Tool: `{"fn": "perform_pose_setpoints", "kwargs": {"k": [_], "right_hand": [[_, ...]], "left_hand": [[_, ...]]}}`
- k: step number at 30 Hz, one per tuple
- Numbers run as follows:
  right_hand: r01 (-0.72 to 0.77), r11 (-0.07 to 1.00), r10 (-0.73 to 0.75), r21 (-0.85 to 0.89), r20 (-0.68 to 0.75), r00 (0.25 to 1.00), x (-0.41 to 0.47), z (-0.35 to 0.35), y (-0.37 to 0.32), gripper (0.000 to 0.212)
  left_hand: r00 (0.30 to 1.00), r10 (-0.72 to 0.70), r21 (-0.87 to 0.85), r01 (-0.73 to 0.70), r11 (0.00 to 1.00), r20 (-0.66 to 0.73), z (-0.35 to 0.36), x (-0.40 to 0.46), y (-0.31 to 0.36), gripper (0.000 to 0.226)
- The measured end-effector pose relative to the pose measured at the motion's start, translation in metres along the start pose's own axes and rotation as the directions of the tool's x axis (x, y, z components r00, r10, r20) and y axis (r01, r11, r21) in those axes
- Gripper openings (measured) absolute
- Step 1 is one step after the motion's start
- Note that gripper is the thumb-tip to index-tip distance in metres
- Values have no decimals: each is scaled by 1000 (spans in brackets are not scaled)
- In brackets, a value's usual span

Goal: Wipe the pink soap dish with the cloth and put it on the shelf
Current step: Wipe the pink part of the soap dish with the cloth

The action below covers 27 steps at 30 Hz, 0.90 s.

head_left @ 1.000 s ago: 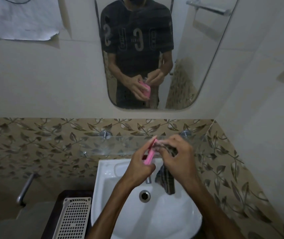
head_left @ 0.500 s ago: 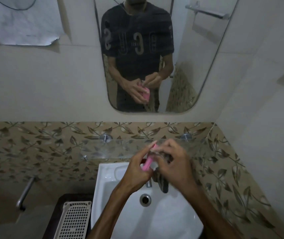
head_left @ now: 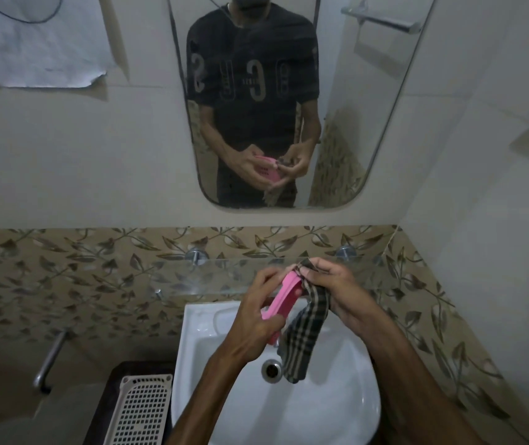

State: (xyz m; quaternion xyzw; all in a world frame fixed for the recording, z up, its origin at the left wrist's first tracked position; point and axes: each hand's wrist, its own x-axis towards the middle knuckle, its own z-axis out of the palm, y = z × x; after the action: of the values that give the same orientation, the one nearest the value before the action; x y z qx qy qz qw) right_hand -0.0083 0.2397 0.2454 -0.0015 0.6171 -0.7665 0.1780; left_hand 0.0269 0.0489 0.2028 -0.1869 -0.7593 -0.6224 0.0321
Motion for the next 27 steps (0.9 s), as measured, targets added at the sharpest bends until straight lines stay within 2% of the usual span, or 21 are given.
{"fn": "perform_pose_setpoints", "kwargs": {"k": [3,5,6,8,10,11,12,14,16,18,21,22,25,26,27], "right_hand": [[-74,995,71,61,52,996,6,-8,3,17],[-35,998,33,44,33,999,7,-8,4,13],[4,1000,-4,11,26,1000,7,-6,5,11],[116,978,-116,-176,11,993,4,-1,3,10],[235,883,-240,-407,41,970,0,6,-1,15],[286,837,-282,-467,79,956,-3,11,-5,17],[329,804,-315,-496,115,942,-6,17,-8,18],[405,735,-389,-543,151,909,-13,28,-10,16],[455,651,-473,-608,144,869,-20,36,-10,16],[435,590,-553,-680,53,832,-20,40,-12,18],[357,642,-602,-678,-159,782,-18,38,-15,17],[367,638,-611,-677,-155,777,-20,39,-12,18],[507,498,-626,-704,112,771,-35,52,7,27],[508,490,-622,-709,124,773,-34,52,8,27],[463,546,-609,-698,49,792,-27,48,5,24]], "left_hand": [[1000,17,170,-15,985,-9,3,1,-6,62],[1000,-7,252,11,968,-17,2,1,-9,64],[998,-62,242,62,968,-8,0,2,-10,70],[969,-235,147,223,964,74,-5,7,-9,77],[930,-324,120,307,944,173,-9,14,-4,52],[922,-338,122,320,940,187,-11,18,0,38],[924,-331,104,316,943,191,-13,21,4,31],[948,-267,2,271,963,174,-14,27,8,36],[977,-188,-94,198,976,99,-9,28,11,38],[989,-144,-84,142,986,-20,-2,28,11,39],[986,-111,28,115,993,-125,4,26,2,39],[987,-93,50,101,994,-131,5,25,-2,39],[992,-47,95,59,994,-117,2,22,-6,29],[993,-44,105,56,993,-109,2,22,-5,25],[993,-44,112,56,992,-105,2,22,-5,23]]}}
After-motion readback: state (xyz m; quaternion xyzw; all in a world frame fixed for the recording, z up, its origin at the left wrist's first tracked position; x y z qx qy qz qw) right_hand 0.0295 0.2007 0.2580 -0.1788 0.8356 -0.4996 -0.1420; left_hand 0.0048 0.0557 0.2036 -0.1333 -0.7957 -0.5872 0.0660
